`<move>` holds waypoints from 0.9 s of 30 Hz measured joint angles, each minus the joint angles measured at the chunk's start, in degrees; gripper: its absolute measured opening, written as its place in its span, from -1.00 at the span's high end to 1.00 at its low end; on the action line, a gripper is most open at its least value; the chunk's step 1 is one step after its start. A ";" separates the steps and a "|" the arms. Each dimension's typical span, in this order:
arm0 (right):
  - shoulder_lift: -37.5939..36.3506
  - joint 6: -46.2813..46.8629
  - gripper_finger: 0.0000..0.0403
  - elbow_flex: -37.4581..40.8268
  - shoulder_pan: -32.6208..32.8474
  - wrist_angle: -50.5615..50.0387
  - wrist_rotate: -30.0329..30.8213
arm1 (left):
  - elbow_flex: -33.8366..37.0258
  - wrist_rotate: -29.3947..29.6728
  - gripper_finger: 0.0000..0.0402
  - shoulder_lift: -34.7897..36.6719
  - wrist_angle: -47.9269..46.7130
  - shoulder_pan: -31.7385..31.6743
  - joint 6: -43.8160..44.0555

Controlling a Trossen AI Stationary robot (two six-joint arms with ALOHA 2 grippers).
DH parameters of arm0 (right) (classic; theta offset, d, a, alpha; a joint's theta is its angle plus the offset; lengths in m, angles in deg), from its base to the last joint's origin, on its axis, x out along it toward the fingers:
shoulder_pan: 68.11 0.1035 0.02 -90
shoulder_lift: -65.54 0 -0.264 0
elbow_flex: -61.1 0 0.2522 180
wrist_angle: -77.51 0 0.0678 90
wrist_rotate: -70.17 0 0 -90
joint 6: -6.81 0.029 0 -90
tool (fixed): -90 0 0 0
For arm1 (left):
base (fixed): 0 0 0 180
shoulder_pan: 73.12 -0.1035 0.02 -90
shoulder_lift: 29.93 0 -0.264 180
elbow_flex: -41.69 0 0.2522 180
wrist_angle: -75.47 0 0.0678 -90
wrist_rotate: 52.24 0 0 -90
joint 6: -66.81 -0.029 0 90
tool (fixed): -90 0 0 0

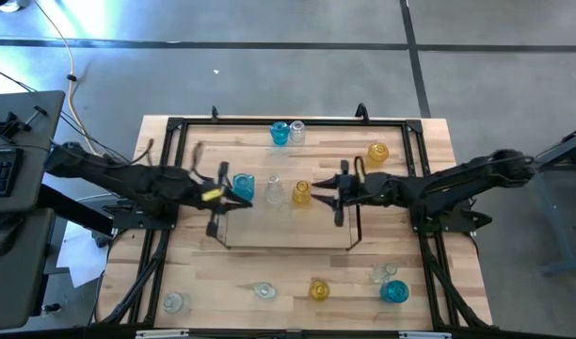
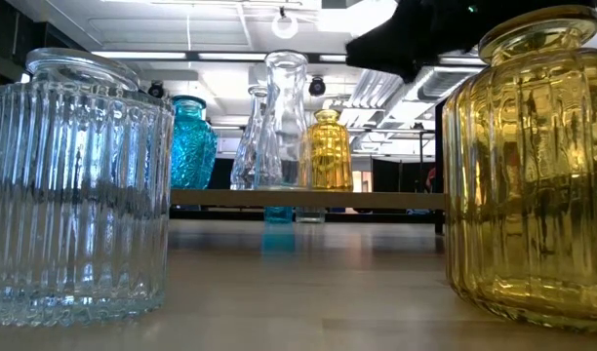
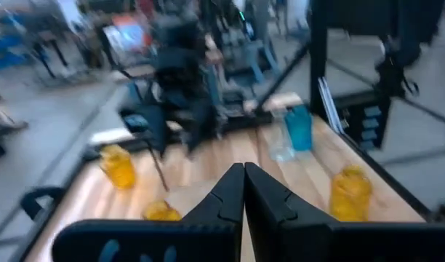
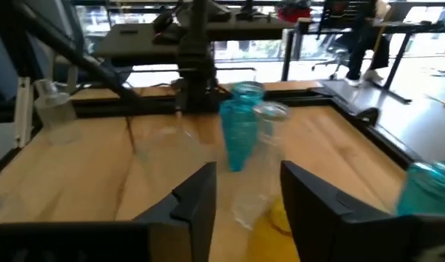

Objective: Sort vases onto shelf
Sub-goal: Put the top left transparent vase on the shelf

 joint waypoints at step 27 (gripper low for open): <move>22.83 10.60 -0.56 -23.43 8.40 -12.23 15.87 | 11.00 3.24 1.00 12.86 5.17 0.00 -2.41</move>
